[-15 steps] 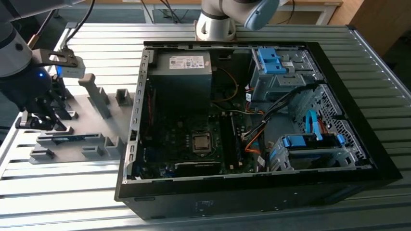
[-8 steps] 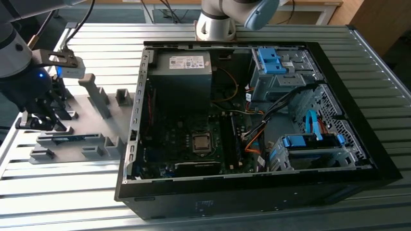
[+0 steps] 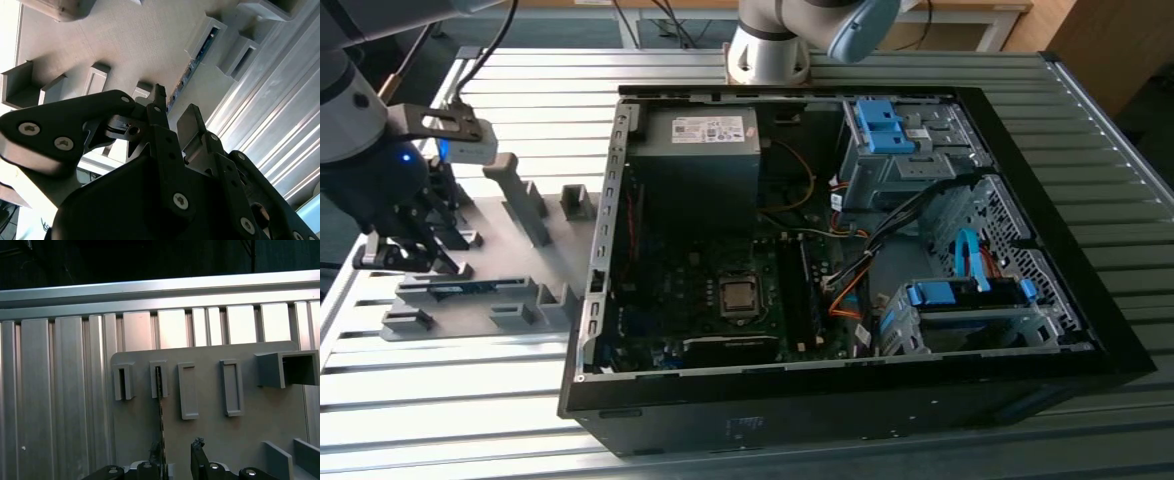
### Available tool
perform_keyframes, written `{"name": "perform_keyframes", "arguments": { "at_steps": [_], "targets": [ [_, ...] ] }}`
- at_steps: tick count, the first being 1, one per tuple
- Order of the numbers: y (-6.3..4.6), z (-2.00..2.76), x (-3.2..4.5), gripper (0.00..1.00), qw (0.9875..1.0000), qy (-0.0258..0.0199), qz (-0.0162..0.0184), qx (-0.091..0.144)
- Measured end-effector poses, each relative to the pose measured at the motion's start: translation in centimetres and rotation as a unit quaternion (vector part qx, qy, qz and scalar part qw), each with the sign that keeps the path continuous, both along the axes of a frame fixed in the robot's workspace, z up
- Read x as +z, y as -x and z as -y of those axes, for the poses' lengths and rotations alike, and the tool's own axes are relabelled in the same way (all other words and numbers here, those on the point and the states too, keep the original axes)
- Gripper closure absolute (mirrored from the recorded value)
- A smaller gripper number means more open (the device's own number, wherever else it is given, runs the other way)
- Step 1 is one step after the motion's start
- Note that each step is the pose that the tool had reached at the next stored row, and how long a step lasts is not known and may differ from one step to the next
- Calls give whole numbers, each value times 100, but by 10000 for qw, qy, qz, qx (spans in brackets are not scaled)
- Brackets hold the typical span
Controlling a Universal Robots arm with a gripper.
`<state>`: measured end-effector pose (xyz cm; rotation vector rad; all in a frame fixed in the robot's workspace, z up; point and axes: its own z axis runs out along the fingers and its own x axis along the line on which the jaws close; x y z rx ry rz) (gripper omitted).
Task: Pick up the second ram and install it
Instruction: 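Pick up the second ram and move it above second insertion slot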
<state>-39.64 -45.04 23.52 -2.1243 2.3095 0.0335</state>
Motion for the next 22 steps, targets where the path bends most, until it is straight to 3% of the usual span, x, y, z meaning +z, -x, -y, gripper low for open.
{"name": "perform_keyframes", "arguments": {
  "at_steps": [22],
  "targets": [
    [0, 5, -73, 63, 10000, 0, 0, 0]
  ]
}}
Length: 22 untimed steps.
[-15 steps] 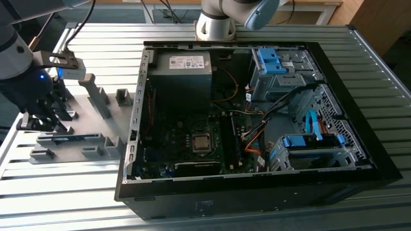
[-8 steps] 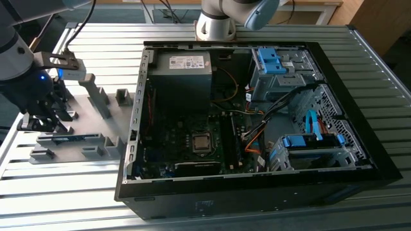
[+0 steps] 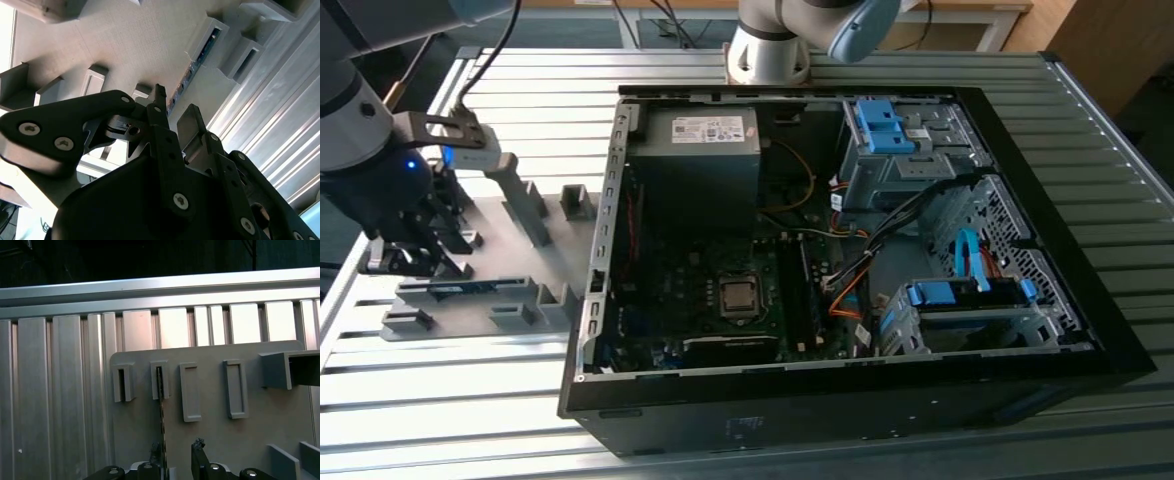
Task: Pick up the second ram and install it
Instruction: 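Pick up the second ram and move it above second insertion slot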
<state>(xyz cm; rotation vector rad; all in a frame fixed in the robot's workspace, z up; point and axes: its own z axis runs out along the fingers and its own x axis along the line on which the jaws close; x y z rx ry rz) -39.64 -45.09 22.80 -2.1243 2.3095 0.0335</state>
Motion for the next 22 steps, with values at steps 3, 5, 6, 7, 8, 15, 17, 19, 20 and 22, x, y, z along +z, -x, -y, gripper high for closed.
{"name": "perform_keyframes", "arguments": {
  "at_steps": [3, 5, 6, 7, 8, 15, 17, 19, 20, 22],
  "targets": [
    [0, 0, -10, 63, 10000, 0, 0, 0],
    [0, 1, -16, 63, 10000, 0, 0, 0],
    [0, 0, -19, 63, 10000, 0, 0, 0],
    [0, 0, -23, 63, 10000, 0, 1, 0],
    [0, 1, -25, 63, 10000, 0, 0, 0],
    [5, 27, -76, 63, 10000, 0, 0, 2],
    [14, 35, -93, 63, 10000, 0, 0, 28],
    [24, 41, -109, 63, 10000, 0, 0, 72],
    [36, 43, -120, 63, 10000, 0, 0, 85],
    [50, 43, -150, 63, 10000, -1, 0, 89]
  ]
}}
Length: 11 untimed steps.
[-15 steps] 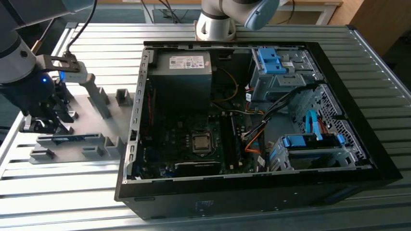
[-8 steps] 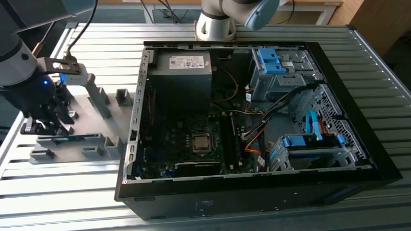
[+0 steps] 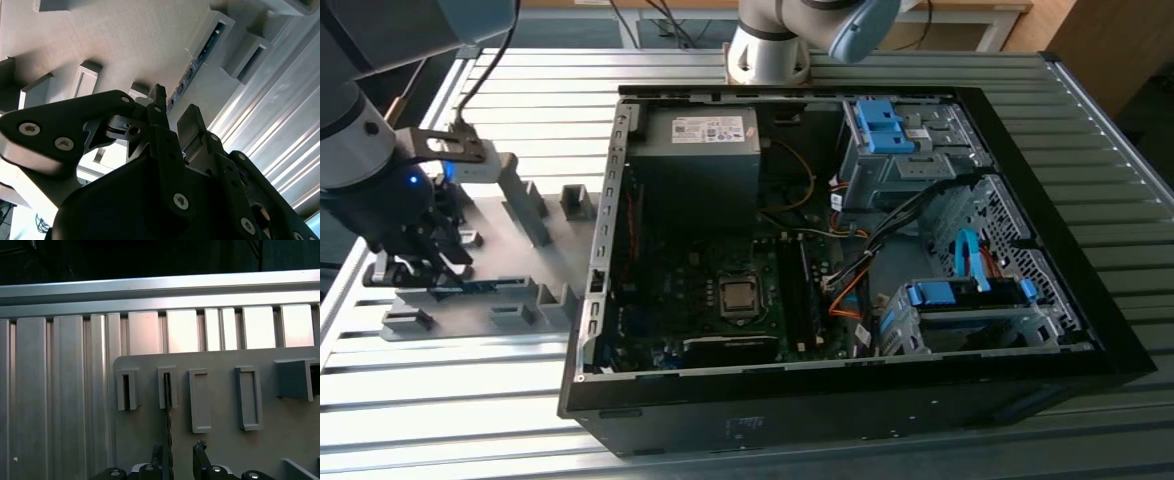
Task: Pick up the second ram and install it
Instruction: 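Pick up the second ram and move it above second insertion slot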
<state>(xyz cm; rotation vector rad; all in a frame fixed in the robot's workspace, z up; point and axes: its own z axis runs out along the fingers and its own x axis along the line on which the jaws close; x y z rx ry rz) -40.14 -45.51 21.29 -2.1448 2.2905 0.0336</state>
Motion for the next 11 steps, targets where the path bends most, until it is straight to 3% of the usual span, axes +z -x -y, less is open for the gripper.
{"name": "perform_keyframes", "arguments": {
  "at_steps": [11],
  "targets": [
    [33, 16, -149, 63, 10000, 3, 0, 82]
  ]
}}
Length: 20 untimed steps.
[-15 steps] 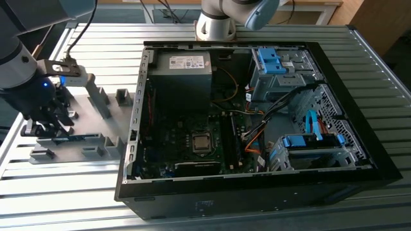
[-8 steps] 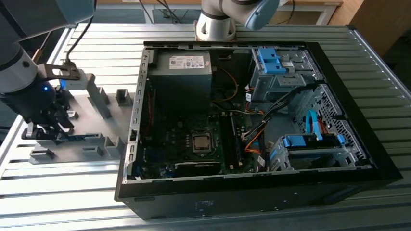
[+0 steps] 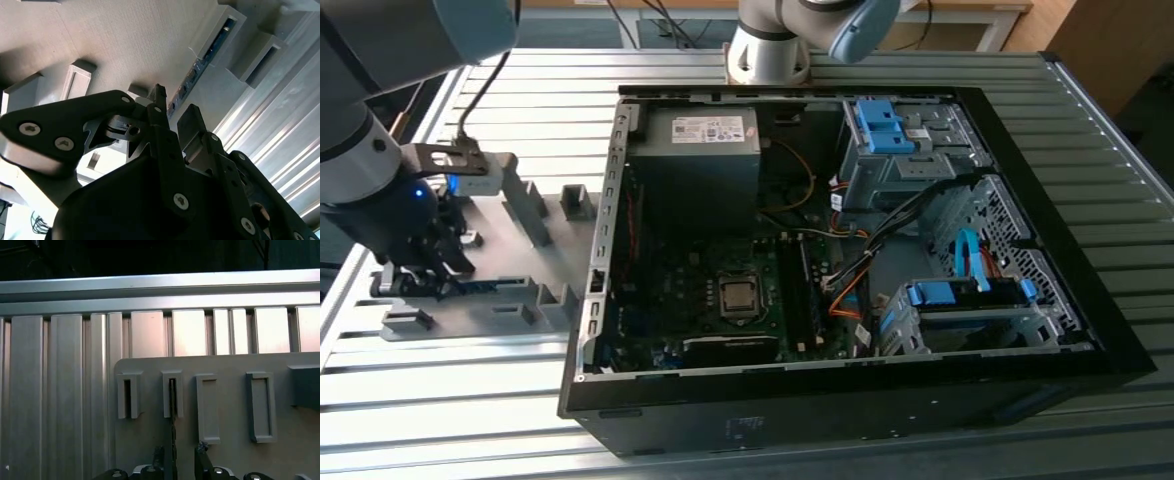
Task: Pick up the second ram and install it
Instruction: 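Pick up the second ram and move it above second insertion slot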
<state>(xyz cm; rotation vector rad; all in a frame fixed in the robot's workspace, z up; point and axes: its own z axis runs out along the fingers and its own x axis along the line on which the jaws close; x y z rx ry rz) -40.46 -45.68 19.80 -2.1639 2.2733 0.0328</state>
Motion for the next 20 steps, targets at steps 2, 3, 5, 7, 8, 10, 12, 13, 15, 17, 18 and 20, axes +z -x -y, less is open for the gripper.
{"name": "perform_keyframes", "arguments": {
  "at_steps": [2, 3, 5, 7, 8, 10, 12, 13, 15, 17, 18, 20],
  "targets": [
    [5, 9, -8, 63, 10000, 1, 4, 14],
    [6, 11, -11, 63, 10000, 1, 6, 17],
    [10, 17, -20, 63, 10000, 1, 17, 24],
    [12, 20, -27, 65, 10000, 0, 23, 28],
    [13, 22, -30, 71, 10000, 0, 24, 29],
    [16, 26, -35, 77, 10000, 1, 25, 34],
    [18, 28, -42, 77, 10000, 0, 26, 40],
    [21, 30, -47, 77, 10000, 1, 25, 43],
    [26, 31, -61, 77, 10000, 1, 26, 50],
    [31, 30, -90, 77, 10000, 1, 25, 52],
    [31, 31, -102, 77, 10000, 1, 25, 52],
    [31, 31, -103, 78, 10000, 2, 24, 52]
  ]
}}
